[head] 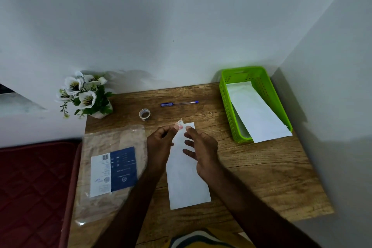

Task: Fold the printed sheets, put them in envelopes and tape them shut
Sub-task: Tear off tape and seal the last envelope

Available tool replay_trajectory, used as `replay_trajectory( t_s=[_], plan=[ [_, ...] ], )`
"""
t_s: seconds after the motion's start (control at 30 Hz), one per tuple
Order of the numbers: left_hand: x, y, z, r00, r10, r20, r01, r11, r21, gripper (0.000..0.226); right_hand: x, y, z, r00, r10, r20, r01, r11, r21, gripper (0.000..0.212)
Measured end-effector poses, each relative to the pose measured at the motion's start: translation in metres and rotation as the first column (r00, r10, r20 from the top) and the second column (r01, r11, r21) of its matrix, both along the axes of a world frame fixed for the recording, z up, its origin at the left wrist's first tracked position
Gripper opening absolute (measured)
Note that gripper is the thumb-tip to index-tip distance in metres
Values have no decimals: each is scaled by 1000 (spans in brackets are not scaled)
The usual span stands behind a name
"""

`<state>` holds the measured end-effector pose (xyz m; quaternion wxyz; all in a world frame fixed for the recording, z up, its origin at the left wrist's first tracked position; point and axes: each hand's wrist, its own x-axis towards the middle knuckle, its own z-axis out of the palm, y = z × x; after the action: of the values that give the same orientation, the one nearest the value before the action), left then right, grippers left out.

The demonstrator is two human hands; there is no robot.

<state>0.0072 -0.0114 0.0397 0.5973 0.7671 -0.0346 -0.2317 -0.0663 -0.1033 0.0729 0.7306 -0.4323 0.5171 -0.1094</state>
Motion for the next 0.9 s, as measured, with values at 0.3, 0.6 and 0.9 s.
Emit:
replay_trajectory(
  t_s=[0.3, 0.6, 0.9],
  plan=[
    [-7, -7, 8, 997, -57, -46, 60, 996, 65, 7, 3, -2, -9, 998, 44, -44, -46, 997, -61, 14],
    [14, -22, -3, 811, -345, 472, 81, 865, 495, 28, -1, -16, -34, 987, -55, -153, 34, 990, -140, 16],
    [34, -33, -24, 729, -538, 422, 328, 817, 475, 29, 11, -29, -51, 972, -63, -228, 14, 978, -208, 26]
  ],
)
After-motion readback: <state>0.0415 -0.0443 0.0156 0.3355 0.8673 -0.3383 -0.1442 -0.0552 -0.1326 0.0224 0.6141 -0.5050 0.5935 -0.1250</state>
